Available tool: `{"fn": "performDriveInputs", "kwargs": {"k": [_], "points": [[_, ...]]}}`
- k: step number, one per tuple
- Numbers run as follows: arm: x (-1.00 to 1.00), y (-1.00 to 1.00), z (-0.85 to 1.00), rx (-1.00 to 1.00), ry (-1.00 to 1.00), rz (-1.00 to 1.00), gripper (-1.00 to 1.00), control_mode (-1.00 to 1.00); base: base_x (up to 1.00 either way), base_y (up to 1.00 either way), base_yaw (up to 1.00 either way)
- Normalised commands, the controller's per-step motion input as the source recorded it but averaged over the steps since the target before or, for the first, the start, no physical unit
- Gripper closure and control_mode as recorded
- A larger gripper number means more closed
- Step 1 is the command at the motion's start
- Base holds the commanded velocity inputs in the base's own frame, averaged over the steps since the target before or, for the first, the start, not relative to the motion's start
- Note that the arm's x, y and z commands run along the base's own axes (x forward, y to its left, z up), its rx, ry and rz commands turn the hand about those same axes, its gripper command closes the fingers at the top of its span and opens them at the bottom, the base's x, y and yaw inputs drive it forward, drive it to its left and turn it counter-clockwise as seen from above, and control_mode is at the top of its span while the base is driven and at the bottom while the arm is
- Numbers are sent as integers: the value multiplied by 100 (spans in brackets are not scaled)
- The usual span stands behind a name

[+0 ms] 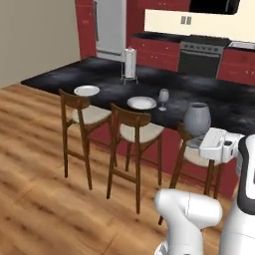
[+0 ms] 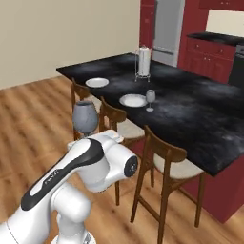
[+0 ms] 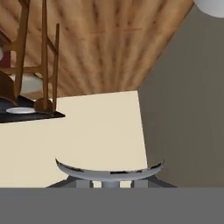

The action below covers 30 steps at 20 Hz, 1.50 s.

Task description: Retrieve the wine glasses from the counter and place one next to each plate.

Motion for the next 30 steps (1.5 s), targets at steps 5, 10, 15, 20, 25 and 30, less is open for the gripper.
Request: {"fn": "performDriveInputs", "kwargs": {"k": [5, 10, 15, 20, 25, 30], "points": [[0, 0, 0, 0, 0, 0, 100, 100, 100, 100, -53], [0, 0, 0, 0, 0, 0, 100, 100, 100, 100, -53], [0, 0, 0, 0, 0, 0, 100, 100, 74, 100, -43], [0, 0, 0, 0, 0, 0, 100, 100, 53, 100, -34], [0, 0, 0, 0, 0, 0, 100, 100, 45, 100, -29], [0, 0, 0, 0, 0, 0, 100, 100, 95, 100, -27]]}}
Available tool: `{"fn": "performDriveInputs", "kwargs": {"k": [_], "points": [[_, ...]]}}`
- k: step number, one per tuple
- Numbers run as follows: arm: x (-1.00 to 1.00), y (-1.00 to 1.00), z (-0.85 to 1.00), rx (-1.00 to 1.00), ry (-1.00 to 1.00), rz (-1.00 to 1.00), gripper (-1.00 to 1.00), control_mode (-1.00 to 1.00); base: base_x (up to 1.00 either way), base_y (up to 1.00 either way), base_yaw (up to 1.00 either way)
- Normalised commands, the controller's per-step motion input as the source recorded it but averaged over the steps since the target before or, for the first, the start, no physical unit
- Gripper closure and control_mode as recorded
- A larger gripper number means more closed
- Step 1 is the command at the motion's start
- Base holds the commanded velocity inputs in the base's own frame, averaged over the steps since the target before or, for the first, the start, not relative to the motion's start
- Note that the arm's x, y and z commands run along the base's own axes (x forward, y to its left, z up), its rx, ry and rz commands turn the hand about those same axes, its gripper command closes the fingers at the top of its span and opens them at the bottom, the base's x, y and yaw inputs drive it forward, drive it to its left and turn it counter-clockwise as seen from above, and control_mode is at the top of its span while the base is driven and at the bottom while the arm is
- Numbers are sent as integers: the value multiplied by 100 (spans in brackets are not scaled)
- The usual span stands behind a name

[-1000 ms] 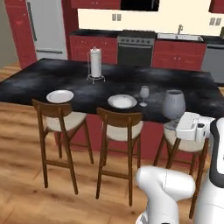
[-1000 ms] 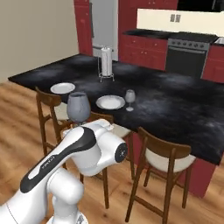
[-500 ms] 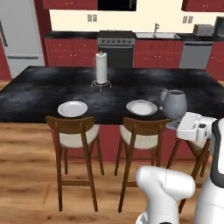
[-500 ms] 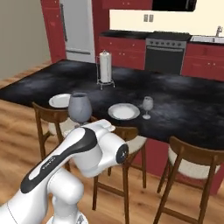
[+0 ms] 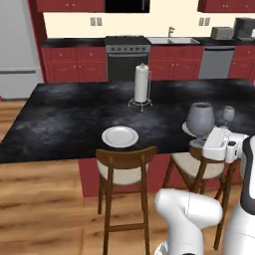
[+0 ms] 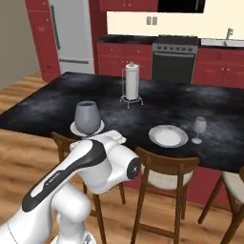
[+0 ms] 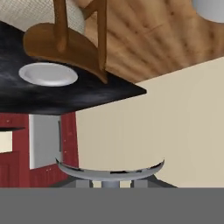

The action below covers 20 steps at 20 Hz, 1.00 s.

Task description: Retrieve the wine glasses from the counter and place one next to each plate.

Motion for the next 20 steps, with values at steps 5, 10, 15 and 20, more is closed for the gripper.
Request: {"fn": "performDriveInputs", "kwargs": {"k": [5, 10, 15, 20], "points": [[0, 0, 0, 0, 0, 0, 100, 100, 92, 50, -20], [0, 0, 0, 0, 0, 0, 100, 100, 57, 16, -10], [0, 0, 0, 0, 0, 0, 100, 100, 18, 11, -10], [0, 0, 0, 0, 0, 0, 100, 100, 27, 36, -44]]}}
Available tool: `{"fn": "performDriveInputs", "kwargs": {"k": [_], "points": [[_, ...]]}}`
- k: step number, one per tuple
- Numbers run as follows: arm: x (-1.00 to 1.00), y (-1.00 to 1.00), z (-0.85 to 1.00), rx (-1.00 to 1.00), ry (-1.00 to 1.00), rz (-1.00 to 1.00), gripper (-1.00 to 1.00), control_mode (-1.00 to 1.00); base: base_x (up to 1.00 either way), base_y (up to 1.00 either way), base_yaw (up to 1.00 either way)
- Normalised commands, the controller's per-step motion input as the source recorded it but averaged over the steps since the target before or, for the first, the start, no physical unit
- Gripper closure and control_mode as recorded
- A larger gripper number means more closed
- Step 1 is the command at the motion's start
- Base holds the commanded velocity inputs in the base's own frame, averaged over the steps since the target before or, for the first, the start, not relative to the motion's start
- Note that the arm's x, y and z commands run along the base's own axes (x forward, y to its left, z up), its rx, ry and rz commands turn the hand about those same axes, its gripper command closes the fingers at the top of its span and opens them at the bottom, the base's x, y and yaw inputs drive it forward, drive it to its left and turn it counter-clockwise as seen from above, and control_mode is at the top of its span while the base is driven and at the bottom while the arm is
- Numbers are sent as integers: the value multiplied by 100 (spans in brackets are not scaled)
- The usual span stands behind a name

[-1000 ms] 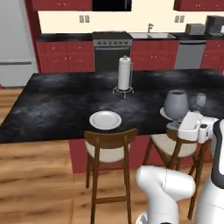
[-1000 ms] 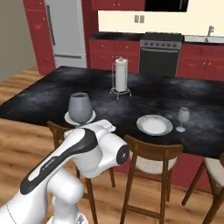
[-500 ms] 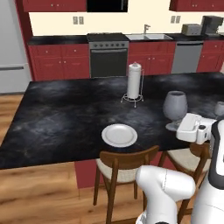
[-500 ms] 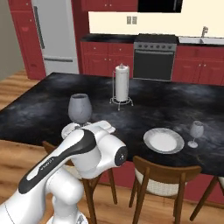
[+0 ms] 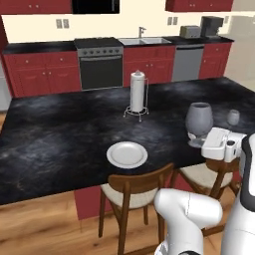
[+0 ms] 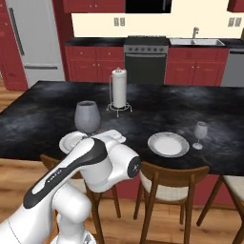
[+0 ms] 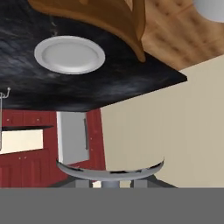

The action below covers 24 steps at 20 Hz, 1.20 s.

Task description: Retrieve the wine glasses from the counter and place one next to each plate.

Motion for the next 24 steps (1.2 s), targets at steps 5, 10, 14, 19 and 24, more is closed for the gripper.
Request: {"fn": "performDriveInputs", "kwargs": {"k": [5, 10, 14, 19, 24], "points": [[0, 0, 0, 0, 0, 0, 100, 100, 47, 24, -12], [0, 0, 0, 0, 0, 0, 100, 100, 75, 1, 0], [75, 0, -34, 0, 0, 0, 100, -100, 22, 0, 0], [97, 0, -38, 0, -1, 0, 100, -100, 0, 0, 0], [76, -1, -38, 0, -10, 7, 100, -100, 0, 0, 0]]}}
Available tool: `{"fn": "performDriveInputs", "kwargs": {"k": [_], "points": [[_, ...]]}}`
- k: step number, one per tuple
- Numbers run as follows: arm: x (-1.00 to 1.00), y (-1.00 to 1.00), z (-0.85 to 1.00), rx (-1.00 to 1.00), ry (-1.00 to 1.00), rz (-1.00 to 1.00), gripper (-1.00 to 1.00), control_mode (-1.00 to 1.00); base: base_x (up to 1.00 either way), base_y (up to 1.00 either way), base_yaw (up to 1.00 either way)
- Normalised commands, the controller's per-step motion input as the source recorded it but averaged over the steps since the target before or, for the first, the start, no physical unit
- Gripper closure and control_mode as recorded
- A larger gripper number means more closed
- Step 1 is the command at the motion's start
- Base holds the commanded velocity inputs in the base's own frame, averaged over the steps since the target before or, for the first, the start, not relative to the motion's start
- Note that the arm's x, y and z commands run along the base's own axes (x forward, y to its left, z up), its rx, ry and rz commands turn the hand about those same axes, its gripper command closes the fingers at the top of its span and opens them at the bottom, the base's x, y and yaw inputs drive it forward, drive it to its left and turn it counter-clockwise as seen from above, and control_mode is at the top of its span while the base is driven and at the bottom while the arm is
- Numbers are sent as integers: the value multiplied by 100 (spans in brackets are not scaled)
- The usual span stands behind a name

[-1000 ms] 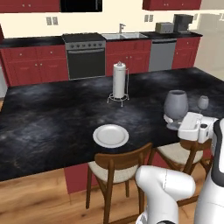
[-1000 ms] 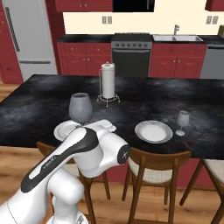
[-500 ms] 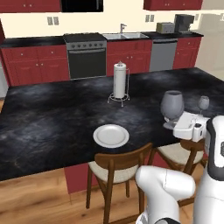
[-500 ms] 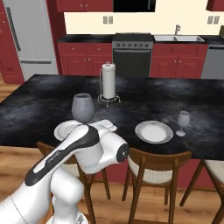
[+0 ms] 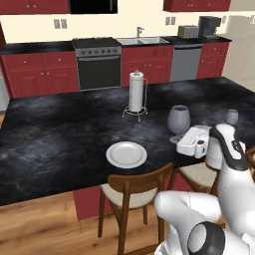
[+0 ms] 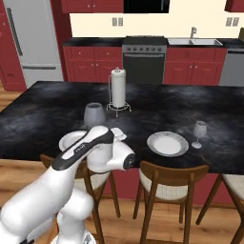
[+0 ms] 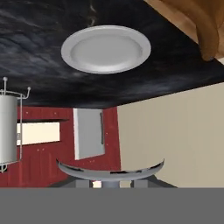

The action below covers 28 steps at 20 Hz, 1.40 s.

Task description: Retrieve the wine glasses from the counter and place one next to each plate.

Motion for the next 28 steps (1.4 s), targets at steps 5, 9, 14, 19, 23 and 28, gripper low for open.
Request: {"fn": "performDriveInputs", "kwargs": {"k": [5, 9, 14, 19, 23, 28], "points": [[59, 0, -13, 0, -1, 20, 100, -100, 0, 0, 0], [47, -1, 0, 0, 0, 19, 100, -100, 0, 0, 0], [46, 0, 1, 0, 2, 19, 100, -100, 0, 0, 0], [36, 0, 0, 0, 5, 18, 100, -100, 0, 0, 0], [13, 0, -17, 0, -1, 2, 100, -100, 0, 0, 0], [1, 0, -8, 0, -16, 2, 100, -100, 0, 0, 0]]}}
